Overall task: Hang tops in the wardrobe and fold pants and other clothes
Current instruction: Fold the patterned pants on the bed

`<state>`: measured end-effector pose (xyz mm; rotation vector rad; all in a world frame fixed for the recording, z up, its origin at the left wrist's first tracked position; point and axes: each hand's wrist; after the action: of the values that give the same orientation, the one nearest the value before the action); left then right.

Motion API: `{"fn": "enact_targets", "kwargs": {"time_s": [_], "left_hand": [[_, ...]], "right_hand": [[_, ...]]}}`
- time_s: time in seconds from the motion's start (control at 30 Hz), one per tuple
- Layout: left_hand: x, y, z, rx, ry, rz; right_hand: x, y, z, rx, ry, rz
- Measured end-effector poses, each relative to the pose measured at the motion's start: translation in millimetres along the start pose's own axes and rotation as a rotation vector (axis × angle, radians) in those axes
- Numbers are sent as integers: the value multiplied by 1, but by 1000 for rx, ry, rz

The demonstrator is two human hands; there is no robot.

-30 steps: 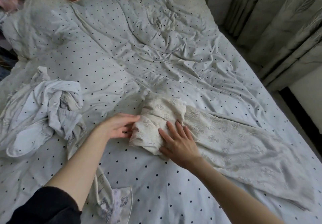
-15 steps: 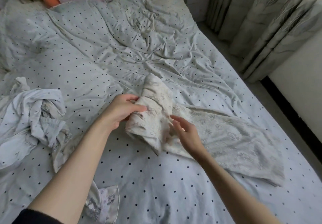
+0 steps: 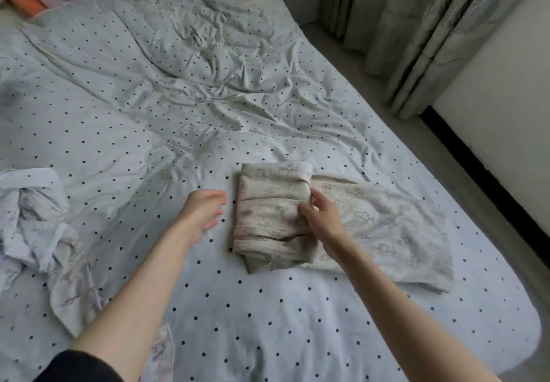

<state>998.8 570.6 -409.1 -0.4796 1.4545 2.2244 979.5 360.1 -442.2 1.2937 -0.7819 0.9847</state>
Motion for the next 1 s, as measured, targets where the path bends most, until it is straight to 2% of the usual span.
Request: {"fn": "enact_targets", "kwargs": {"time_s": [0.07,0.13,0.2,0.27,0.37,0.47,0.6,0.8,0.87,1.0], "left_hand": [[6,-7,4,129,101,170],[9,-12,3,242,211,266],[11,-15,-2,299,273,309],[13,-16,-9,348,286,321],[14,-11,-25,407,177,258],[14,-2,-41,307,67,132],[5,7,-32,193,4,-31],[-33,32,10,22,-110,-255],[-38,40,7,15,-179,-298],[-30,53,-33,91,-265,-390]], "right_hand": [[-8,-2,-3,-82,258,68],[-15,5,-6,-150,456,221],[-24,15,-10,-81,656,408],[-36,24,-13,82,819,468],[-52,25,-14,205,920,389],[-58,22,-15,242,933,376],[-56,21,-24,282,847,414],[-19,9,-61,434,499,415],[-12,7,-57,406,338,350],[-19,22,-12,223,7,131]]}}
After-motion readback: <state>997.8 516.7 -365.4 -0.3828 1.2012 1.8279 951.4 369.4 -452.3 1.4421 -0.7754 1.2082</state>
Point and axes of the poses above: each hand's wrist, its own y-axis away from the middle knuckle, its own z-axis out of the back of the hand, x = y × z, and after that the axes turned 9 degrees about z, right-handed
